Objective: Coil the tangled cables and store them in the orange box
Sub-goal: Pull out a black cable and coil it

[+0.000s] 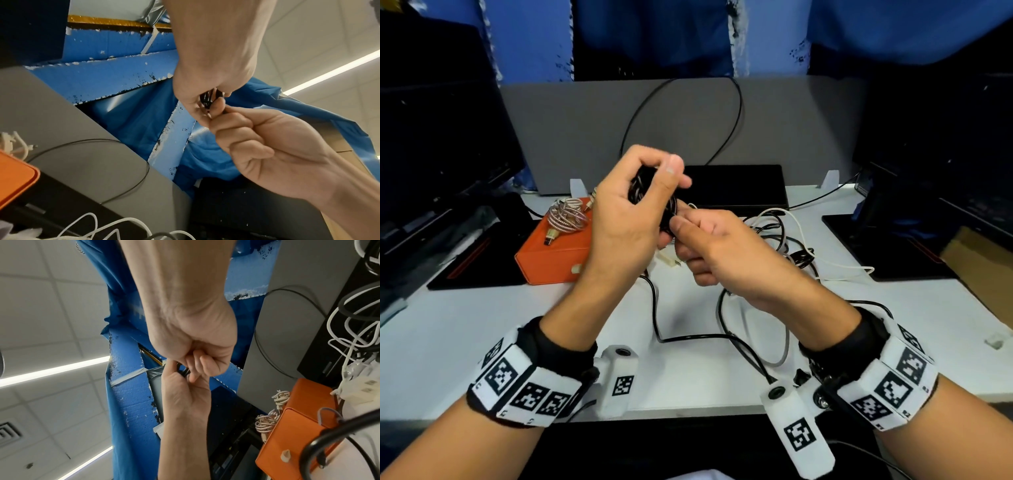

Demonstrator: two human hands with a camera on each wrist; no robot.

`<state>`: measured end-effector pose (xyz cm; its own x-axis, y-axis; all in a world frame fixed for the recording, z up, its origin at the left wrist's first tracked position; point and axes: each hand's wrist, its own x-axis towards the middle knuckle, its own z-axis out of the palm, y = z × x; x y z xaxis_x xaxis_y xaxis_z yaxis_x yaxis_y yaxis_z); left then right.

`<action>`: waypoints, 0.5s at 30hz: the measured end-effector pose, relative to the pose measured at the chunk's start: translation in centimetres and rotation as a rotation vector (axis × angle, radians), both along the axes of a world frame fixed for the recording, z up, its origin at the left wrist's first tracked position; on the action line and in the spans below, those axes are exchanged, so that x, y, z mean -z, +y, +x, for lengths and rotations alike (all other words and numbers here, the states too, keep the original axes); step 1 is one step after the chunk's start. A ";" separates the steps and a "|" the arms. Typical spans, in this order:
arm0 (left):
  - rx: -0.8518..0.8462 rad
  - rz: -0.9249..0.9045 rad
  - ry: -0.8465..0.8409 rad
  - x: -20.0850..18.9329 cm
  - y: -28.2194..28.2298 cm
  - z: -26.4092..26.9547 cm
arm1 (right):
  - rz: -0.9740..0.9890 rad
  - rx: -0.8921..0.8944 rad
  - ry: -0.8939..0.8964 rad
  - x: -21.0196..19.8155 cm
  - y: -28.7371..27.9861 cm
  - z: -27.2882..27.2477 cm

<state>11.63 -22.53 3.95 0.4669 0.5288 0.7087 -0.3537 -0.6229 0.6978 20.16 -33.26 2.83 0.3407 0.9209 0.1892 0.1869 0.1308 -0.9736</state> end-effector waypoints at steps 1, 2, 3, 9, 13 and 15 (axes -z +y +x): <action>-0.015 -0.026 -0.032 0.0 0.1 -0.1 | -0.012 -0.035 0.013 -0.1 -0.2 -0.1; -0.025 -0.053 -0.060 0.1 0.3 0.0 | -0.021 -0.064 0.027 -0.1 -0.2 -0.3; -0.023 -0.084 -0.086 0.1 0.4 0.0 | -0.029 -0.090 0.051 0.0 -0.2 -0.5; 0.096 -0.355 -0.165 0.4 0.7 0.2 | -0.020 -0.132 0.208 0.8 0.4 -1.7; 0.093 -0.100 -0.141 0.2 -0.2 0.1 | 0.005 -0.121 0.263 0.3 0.2 -1.5; 0.046 -0.033 -0.108 0.2 -0.2 0.1 | -0.012 -0.122 0.247 0.2 -0.1 -1.5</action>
